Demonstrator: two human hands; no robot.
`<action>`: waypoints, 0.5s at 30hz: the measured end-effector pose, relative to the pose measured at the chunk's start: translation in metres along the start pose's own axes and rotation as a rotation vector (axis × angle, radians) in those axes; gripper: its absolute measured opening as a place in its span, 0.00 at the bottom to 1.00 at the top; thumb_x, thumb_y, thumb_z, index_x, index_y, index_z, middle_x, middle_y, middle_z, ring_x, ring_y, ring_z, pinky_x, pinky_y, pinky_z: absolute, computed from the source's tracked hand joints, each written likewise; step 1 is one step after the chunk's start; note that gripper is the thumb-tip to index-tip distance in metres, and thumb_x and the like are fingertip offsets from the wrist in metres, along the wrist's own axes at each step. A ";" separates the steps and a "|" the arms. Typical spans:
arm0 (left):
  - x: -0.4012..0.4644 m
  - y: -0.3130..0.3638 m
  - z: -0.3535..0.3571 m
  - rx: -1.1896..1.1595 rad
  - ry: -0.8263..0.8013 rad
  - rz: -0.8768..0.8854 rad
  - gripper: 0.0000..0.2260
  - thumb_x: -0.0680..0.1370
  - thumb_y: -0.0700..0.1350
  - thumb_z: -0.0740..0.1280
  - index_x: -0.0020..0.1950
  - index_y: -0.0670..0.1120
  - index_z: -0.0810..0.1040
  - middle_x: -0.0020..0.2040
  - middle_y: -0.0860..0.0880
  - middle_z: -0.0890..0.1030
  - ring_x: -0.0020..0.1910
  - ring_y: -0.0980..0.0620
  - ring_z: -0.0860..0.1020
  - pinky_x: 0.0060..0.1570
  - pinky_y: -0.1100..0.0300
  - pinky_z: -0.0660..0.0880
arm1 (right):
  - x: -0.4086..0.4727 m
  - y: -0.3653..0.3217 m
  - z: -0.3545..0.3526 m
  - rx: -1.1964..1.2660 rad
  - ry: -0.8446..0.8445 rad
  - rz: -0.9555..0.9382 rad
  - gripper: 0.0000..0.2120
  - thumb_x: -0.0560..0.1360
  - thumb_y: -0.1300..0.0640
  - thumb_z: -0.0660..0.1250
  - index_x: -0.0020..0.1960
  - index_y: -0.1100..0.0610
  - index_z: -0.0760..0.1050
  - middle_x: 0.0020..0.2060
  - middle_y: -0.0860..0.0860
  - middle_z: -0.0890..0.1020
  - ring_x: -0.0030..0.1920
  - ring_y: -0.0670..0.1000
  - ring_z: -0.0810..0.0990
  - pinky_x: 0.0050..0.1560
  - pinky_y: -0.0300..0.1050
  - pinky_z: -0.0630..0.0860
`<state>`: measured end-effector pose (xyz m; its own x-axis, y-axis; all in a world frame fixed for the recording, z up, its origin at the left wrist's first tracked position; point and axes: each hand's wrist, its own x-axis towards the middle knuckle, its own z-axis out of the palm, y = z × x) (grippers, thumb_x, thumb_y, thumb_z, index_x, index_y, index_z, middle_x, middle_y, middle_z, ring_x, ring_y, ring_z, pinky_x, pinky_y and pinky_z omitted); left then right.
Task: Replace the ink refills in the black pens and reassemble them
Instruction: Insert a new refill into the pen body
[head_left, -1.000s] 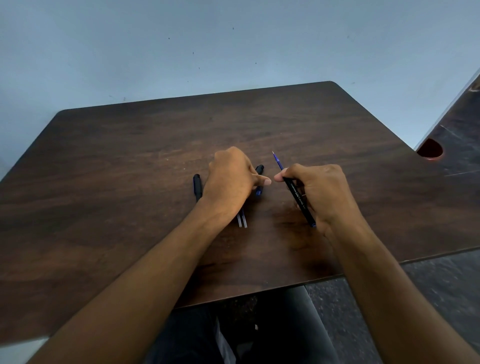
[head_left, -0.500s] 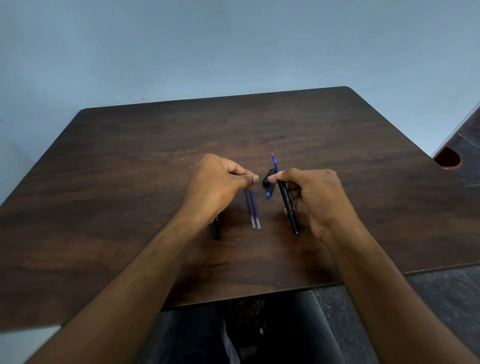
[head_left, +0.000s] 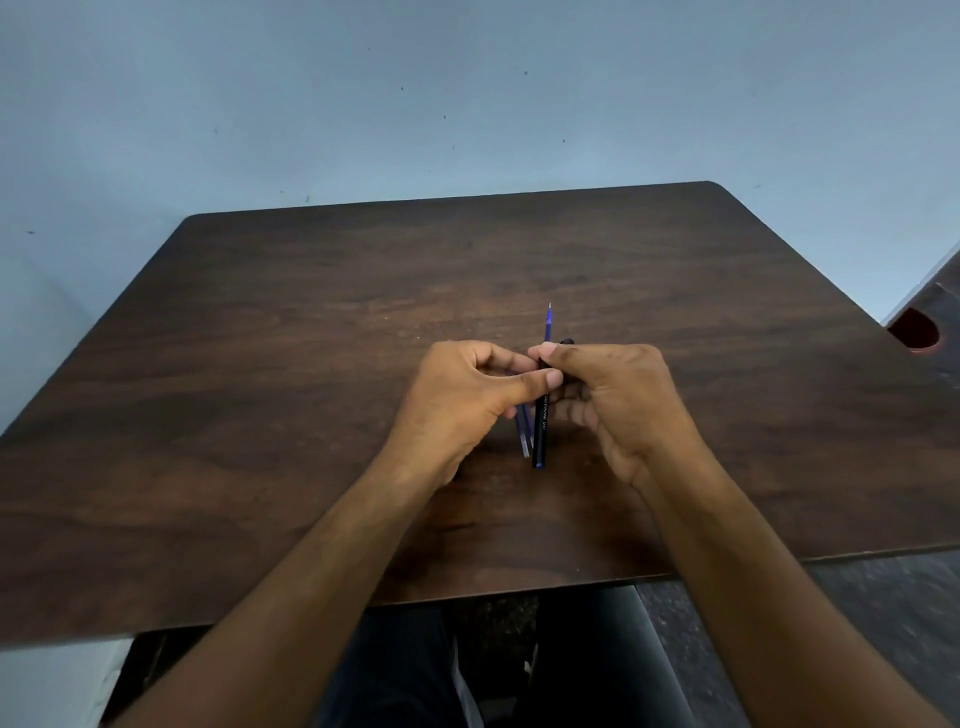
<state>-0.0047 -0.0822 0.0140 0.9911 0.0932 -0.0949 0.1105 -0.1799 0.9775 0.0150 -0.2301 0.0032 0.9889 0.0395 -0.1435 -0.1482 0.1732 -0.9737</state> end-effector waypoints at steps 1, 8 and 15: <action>0.000 -0.001 0.000 0.004 0.010 0.009 0.12 0.67 0.46 0.82 0.46 0.44 0.85 0.33 0.52 0.85 0.25 0.62 0.76 0.25 0.71 0.69 | -0.001 0.000 0.000 0.003 -0.001 -0.001 0.06 0.76 0.63 0.73 0.44 0.65 0.87 0.41 0.64 0.87 0.41 0.64 0.87 0.49 0.66 0.84; 0.001 -0.005 0.000 0.039 0.054 0.063 0.06 0.68 0.44 0.81 0.40 0.48 0.86 0.32 0.50 0.86 0.29 0.58 0.80 0.30 0.65 0.74 | -0.001 -0.004 -0.003 0.010 -0.026 0.024 0.08 0.76 0.63 0.73 0.47 0.69 0.85 0.37 0.63 0.84 0.36 0.60 0.82 0.35 0.48 0.83; 0.001 -0.007 -0.005 0.040 0.031 0.071 0.05 0.69 0.43 0.81 0.41 0.47 0.86 0.33 0.48 0.86 0.30 0.55 0.82 0.33 0.62 0.79 | 0.001 -0.007 -0.005 0.008 -0.037 0.032 0.09 0.75 0.64 0.73 0.48 0.72 0.83 0.33 0.60 0.83 0.30 0.52 0.80 0.38 0.51 0.85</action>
<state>-0.0044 -0.0762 0.0076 0.9938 0.1091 -0.0193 0.0437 -0.2263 0.9731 0.0171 -0.2366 0.0089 0.9825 0.0812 -0.1677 -0.1799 0.1793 -0.9672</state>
